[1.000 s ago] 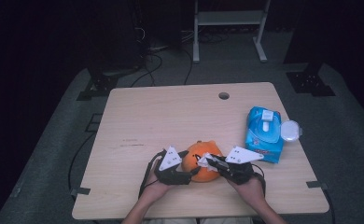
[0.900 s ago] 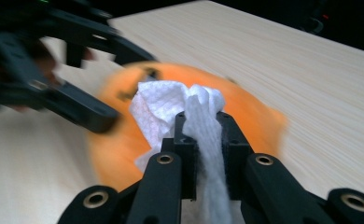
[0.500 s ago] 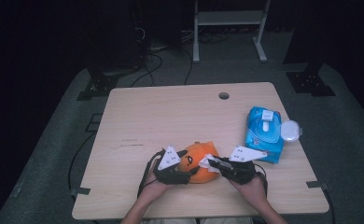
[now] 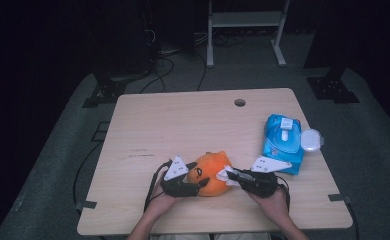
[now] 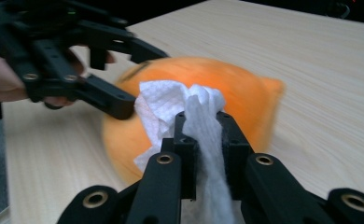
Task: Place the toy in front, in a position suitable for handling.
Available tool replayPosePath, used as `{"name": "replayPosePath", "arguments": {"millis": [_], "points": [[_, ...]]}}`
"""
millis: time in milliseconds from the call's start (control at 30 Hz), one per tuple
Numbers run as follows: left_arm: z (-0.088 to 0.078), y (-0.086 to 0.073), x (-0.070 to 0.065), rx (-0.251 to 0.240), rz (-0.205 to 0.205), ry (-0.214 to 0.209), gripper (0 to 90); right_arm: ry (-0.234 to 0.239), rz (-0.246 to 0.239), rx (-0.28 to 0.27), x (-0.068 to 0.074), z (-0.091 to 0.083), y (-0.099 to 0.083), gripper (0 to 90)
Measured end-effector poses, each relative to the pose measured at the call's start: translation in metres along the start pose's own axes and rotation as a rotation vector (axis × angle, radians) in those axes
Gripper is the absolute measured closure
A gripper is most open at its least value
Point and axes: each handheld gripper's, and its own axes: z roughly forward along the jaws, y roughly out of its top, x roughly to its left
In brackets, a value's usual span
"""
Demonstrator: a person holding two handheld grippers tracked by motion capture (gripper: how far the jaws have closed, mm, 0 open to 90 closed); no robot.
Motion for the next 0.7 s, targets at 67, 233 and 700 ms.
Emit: {"name": "replayPosePath", "arguments": {"millis": [67,233,700], "points": [[0.000,0.000,0.000,-0.001,0.001,-0.001,30.9,-0.010,0.013,0.001,-0.004,-0.001,-0.002,79.9],[0.000,-0.001,0.001,0.002,-0.003,0.002,30.8,-0.027,0.015,0.016,-0.006,-0.005,-0.004,79.9],[-0.001,-0.003,0.004,-0.007,-0.018,-0.015,31.3,-0.027,0.054,-0.005,-0.010,-0.008,-0.005,79.8]]}}
